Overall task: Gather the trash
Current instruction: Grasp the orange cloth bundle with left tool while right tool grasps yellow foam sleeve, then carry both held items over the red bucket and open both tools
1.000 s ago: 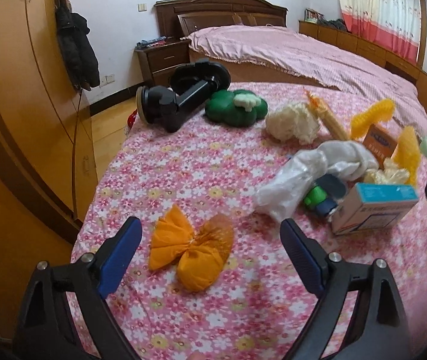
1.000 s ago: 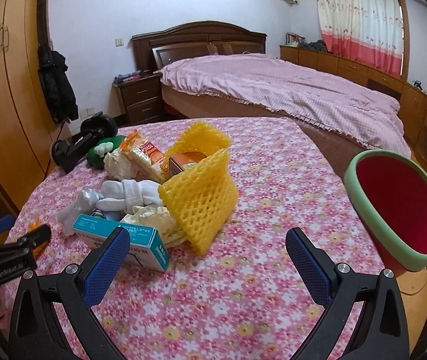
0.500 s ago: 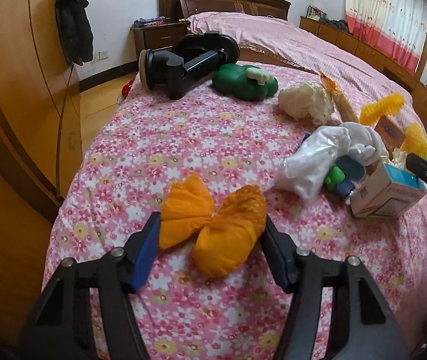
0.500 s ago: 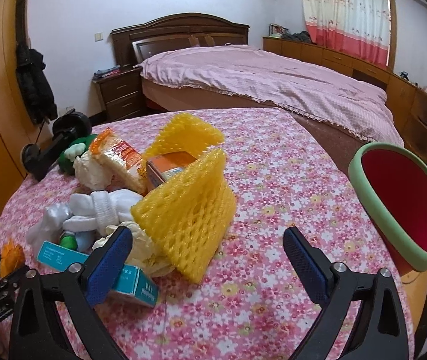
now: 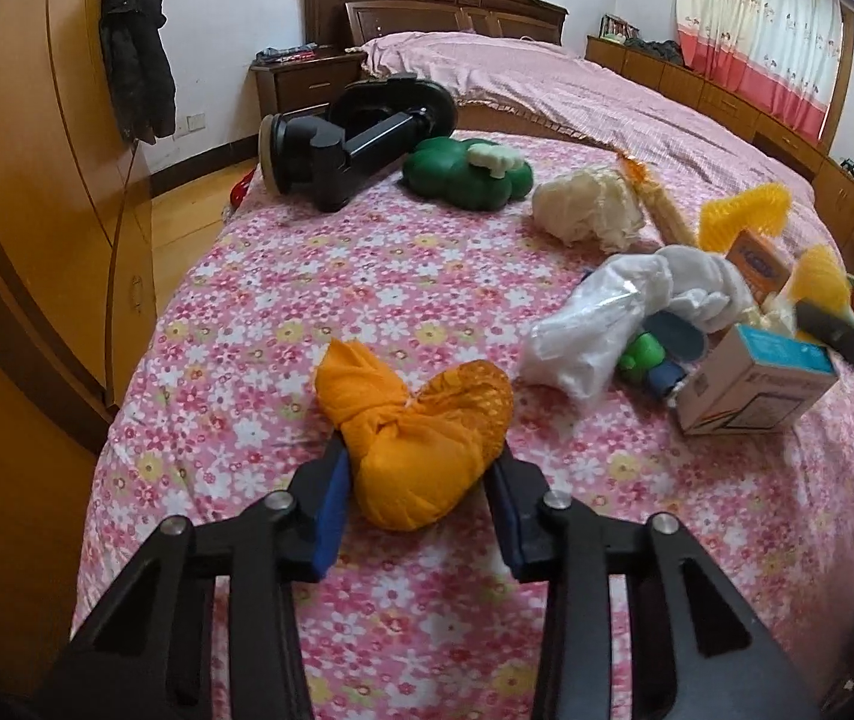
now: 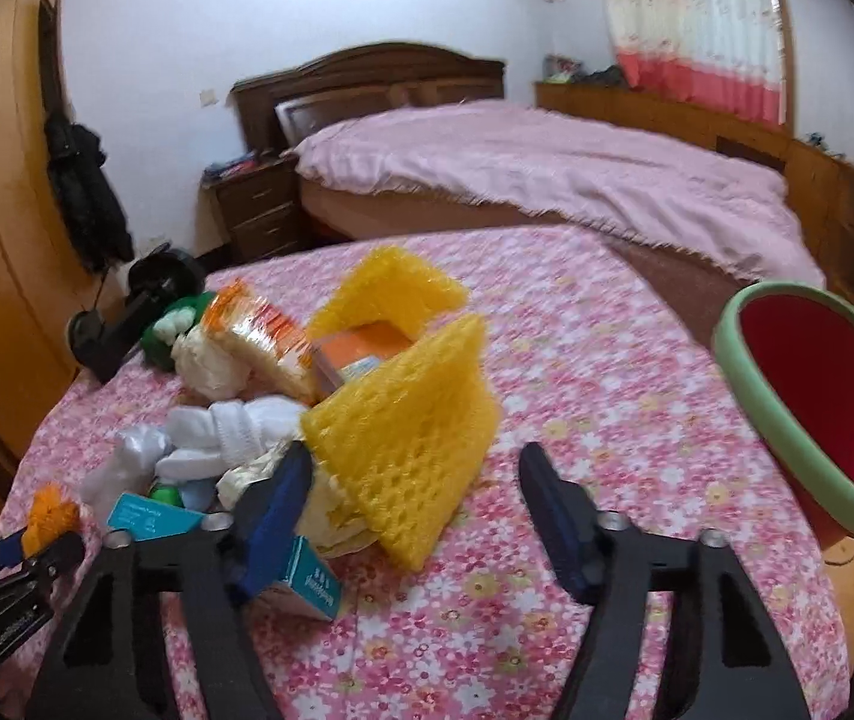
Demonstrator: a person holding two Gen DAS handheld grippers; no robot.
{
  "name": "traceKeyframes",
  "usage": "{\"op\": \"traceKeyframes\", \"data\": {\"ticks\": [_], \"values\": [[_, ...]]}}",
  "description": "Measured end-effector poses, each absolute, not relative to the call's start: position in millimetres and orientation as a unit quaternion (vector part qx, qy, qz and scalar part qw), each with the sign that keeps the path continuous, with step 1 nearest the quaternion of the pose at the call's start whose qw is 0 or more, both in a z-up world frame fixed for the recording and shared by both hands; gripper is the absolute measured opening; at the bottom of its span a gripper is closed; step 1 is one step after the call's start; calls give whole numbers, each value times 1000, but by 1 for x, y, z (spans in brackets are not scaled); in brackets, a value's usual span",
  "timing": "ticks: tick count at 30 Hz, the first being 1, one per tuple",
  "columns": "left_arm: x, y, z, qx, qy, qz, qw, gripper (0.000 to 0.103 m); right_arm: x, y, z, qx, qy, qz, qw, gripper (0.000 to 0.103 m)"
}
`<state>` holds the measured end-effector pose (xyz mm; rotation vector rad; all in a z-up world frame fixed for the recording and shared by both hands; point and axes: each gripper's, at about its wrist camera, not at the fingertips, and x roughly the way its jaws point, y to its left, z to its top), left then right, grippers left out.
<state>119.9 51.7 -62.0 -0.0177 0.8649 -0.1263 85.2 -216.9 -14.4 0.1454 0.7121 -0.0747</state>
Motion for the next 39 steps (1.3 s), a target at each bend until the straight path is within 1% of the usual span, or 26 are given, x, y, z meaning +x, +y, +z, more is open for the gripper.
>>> {"op": "traceKeyframes", "data": {"ticks": [1, 3, 6, 11, 14, 16, 18, 21, 27, 39], "values": [[119, 50, -60, -14, 417, -63, 907, 41, 89, -218, -18, 76, 361, -25, 929, 49], [118, 47, -58, -19, 416, -65, 907, 41, 92, -223, -24, 102, 380, -11, 919, 46], [114, 41, -50, -15, 409, -64, 910, 41, 89, -228, -23, 119, 381, 1, 917, 40], [107, 30, -34, -17, 392, -71, 917, 41, 75, -237, -10, 125, 360, 12, 925, 39], [104, 24, -26, -21, 387, -78, 918, 41, 73, -245, -7, 134, 359, 15, 924, 35], [102, 18, -20, -19, 383, -83, 920, 41, 72, -249, -6, 136, 357, 15, 924, 28], [100, 11, -15, -19, 381, -91, 920, 41, 70, -251, -4, 129, 351, 11, 927, 12], [99, 1, -10, -19, 380, -103, 919, 41, 68, -256, -3, 130, 350, 14, 928, 11], [98, -28, 4, -12, 374, -135, 917, 40, 43, -264, 19, 110, 313, 14, 943, 10], [98, -119, 29, 26, 347, -196, 917, 40, -4, -324, 57, 107, 261, -34, 959, 10]]}}
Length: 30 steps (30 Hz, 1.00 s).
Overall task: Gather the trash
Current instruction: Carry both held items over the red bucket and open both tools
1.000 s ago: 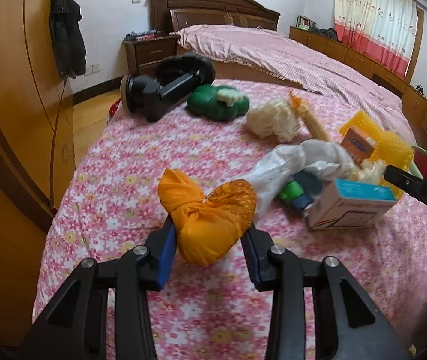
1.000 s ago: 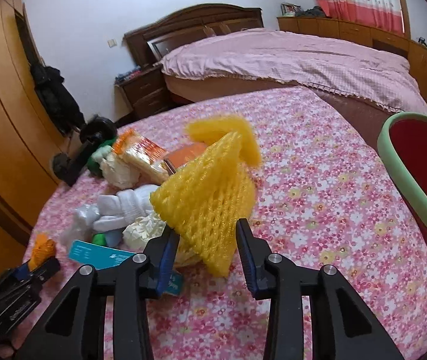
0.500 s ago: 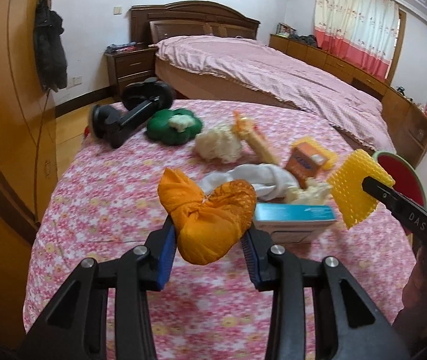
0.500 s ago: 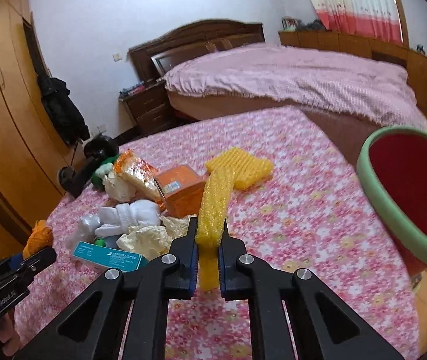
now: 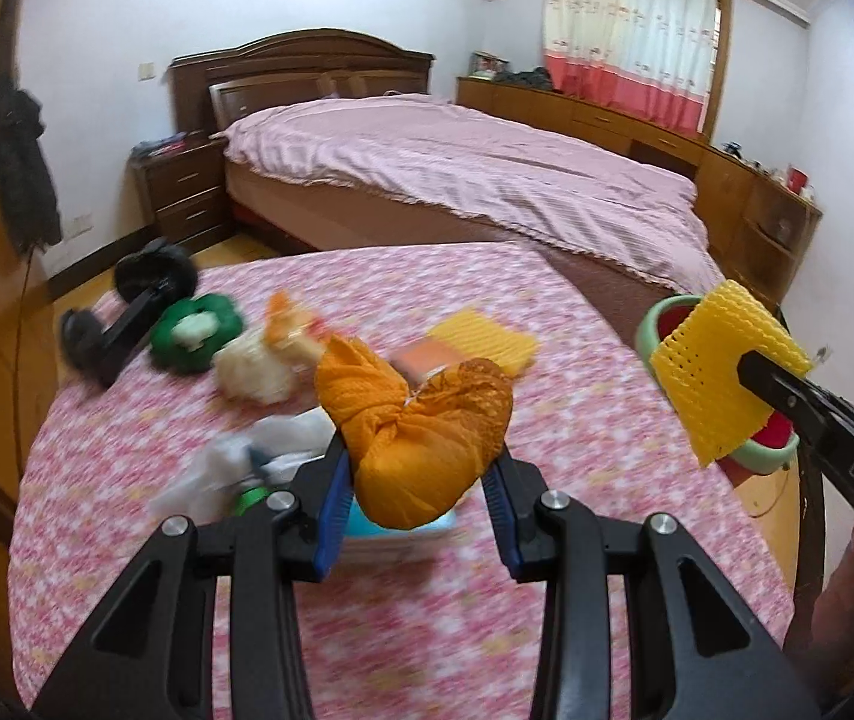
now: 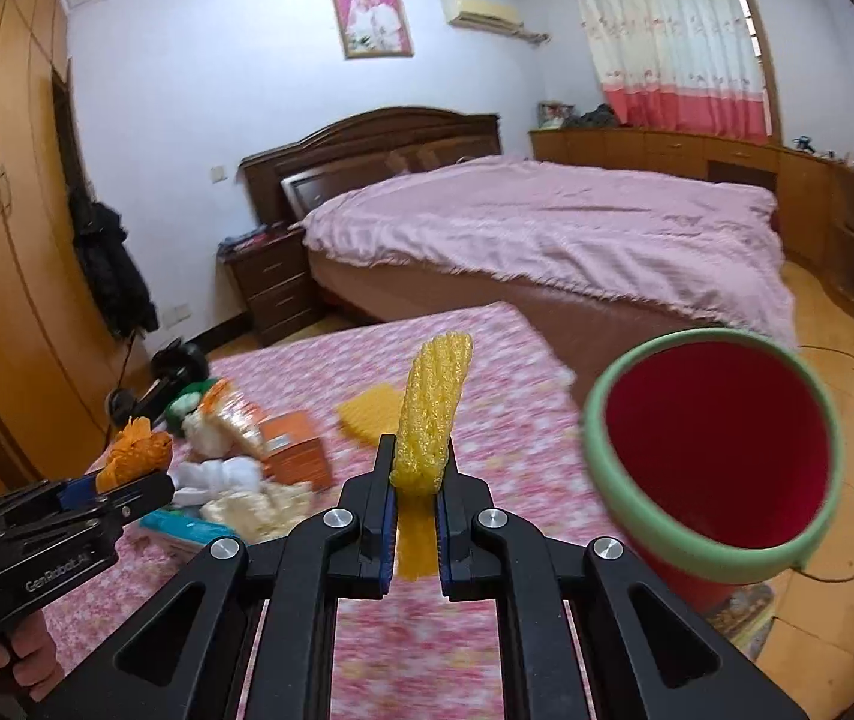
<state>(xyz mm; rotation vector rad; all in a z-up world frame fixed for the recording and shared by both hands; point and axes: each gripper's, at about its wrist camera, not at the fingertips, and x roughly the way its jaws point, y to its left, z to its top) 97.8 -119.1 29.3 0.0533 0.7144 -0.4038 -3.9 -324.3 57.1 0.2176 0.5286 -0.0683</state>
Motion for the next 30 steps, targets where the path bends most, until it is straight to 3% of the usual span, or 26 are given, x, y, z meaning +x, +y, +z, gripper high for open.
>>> {"op": "traceKeyframes", "data": {"ticks": [14, 30], "values": [[99, -244, 26, 77, 340, -270, 897, 40, -41, -431, 59, 142, 233, -122, 954, 10], [107, -361, -4, 100, 353, -390, 845, 42, -34, -512, 4, 192, 282, -173, 924, 12]]}}
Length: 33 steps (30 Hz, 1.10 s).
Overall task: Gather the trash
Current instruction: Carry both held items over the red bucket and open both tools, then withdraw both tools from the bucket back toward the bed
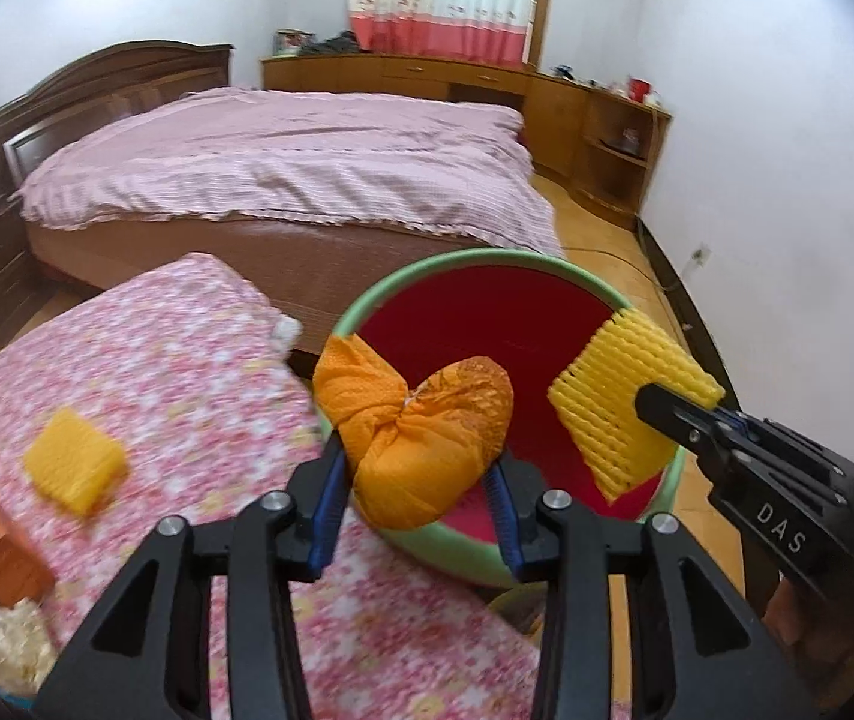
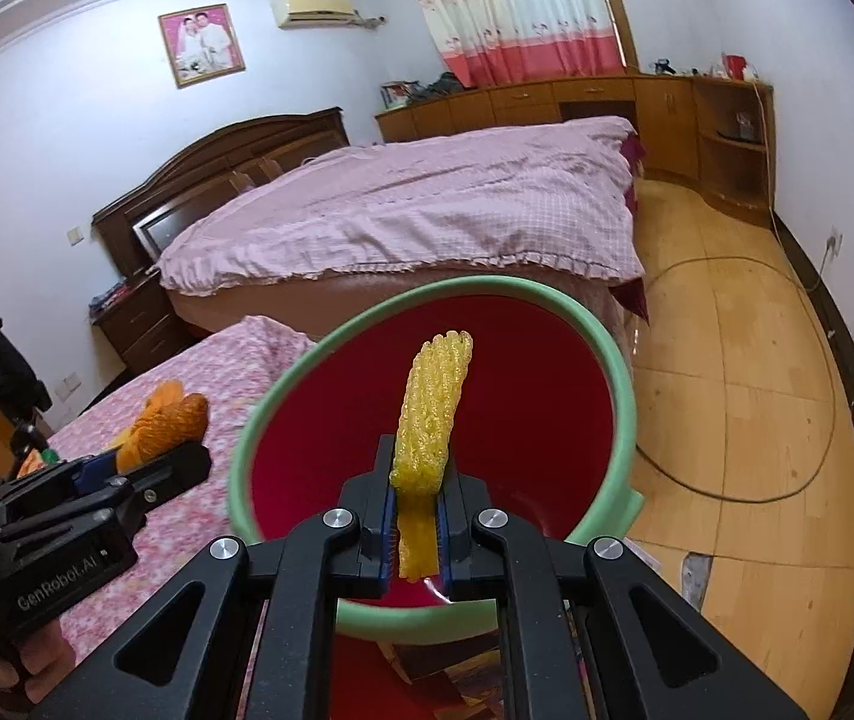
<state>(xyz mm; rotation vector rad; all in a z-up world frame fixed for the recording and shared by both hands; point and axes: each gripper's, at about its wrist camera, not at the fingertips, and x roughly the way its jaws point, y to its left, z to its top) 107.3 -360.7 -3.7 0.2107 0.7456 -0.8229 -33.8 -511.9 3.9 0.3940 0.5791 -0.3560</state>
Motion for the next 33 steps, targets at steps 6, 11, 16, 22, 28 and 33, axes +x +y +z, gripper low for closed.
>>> {"op": "traceKeyframes", "data": {"ticks": [6, 11, 16, 22, 28, 33], "values": [[109, -371, -7, 102, 356, -388, 844, 60, -33, -528, 1, 206, 278, -182, 920, 24], [111, -371, -8, 100, 361, -388, 842, 62, -36, -532, 1, 213, 276, -184, 919, 33], [110, -368, -1, 87, 352, -400, 842, 70, -41, -529, 6, 215, 270, -186, 920, 34], [115, -368, 7, 88, 347, -391, 848, 74, -52, -526, 14, 210, 261, -197, 921, 41], [112, -344, 14, 83, 347, -369, 858, 74, -61, -520, 23, 205, 260, -202, 922, 43], [110, -316, 22, 83, 350, -339, 869, 74, -62, -506, 28, 202, 262, -190, 924, 49]]}}
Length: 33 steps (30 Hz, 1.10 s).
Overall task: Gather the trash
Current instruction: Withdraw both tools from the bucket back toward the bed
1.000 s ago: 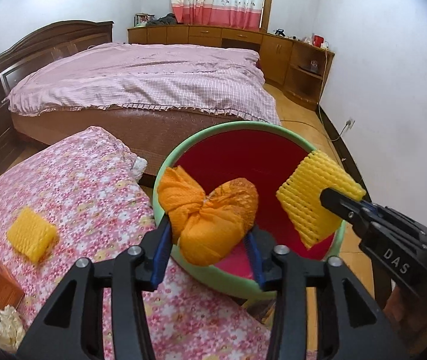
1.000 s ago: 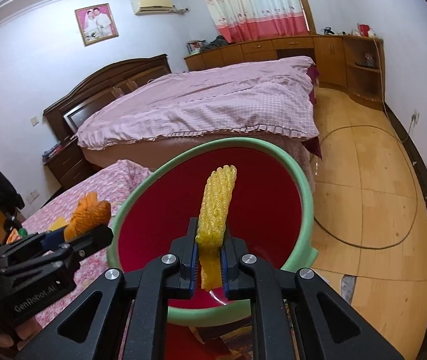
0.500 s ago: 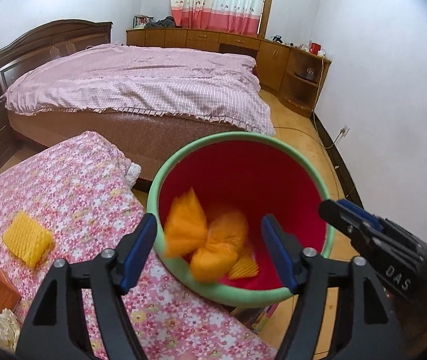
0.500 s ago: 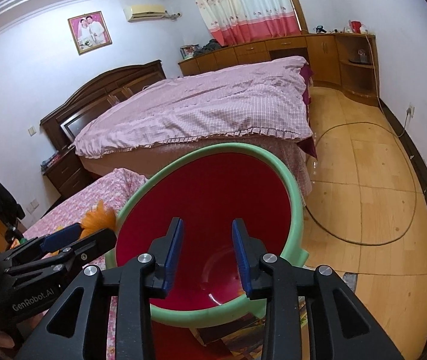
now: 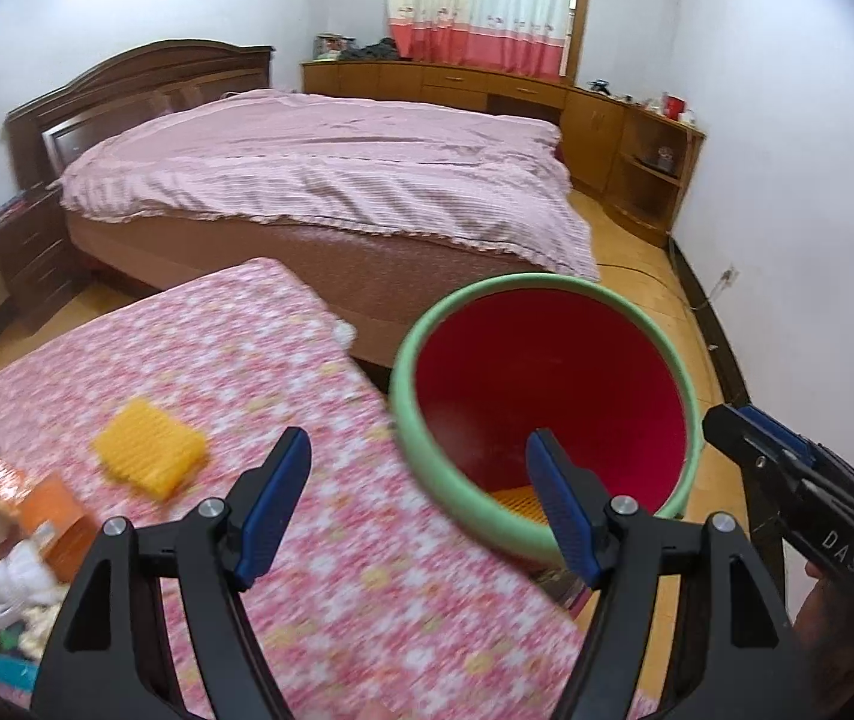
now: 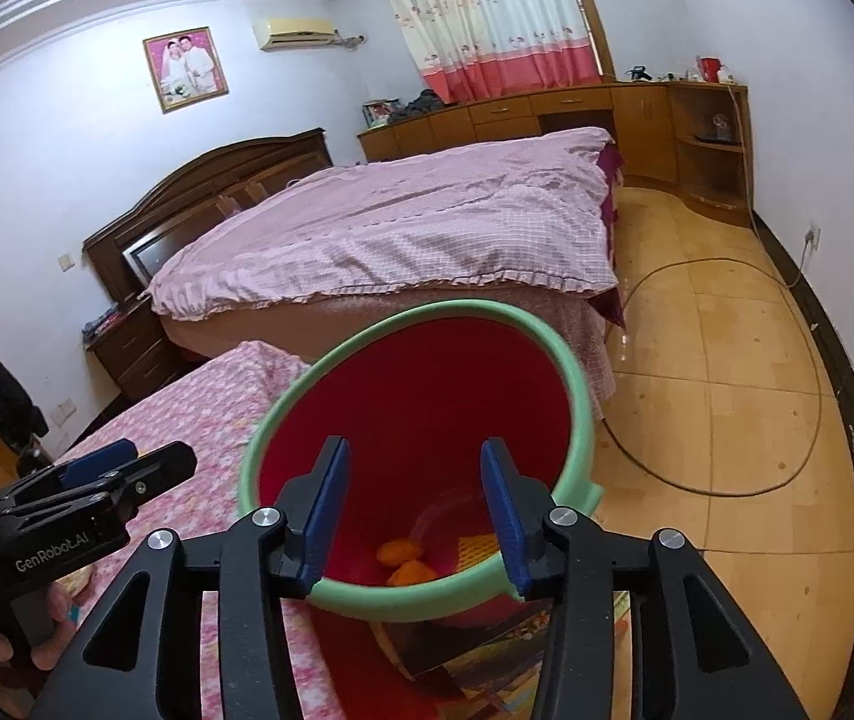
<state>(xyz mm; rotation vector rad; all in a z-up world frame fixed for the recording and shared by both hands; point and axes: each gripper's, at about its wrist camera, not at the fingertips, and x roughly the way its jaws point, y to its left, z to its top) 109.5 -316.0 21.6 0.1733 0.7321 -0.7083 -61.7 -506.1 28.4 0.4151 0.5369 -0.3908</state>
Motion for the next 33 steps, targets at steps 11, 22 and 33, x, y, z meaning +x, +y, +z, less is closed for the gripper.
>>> {"op": "traceKeyframes", "data": {"ticks": [11, 22, 33], "values": [[103, -231, 39, 65, 350, -269, 895, 74, -48, -450, 41, 181, 276, -138, 934, 54], [107, -139, 46, 47, 356, -183, 915, 74, -31, -390, 50, 162, 289, -85, 940, 57], [119, -59, 27, 53, 378, -99, 919, 74, -7, -331, 48, 140, 309, -36, 940, 58]]}}
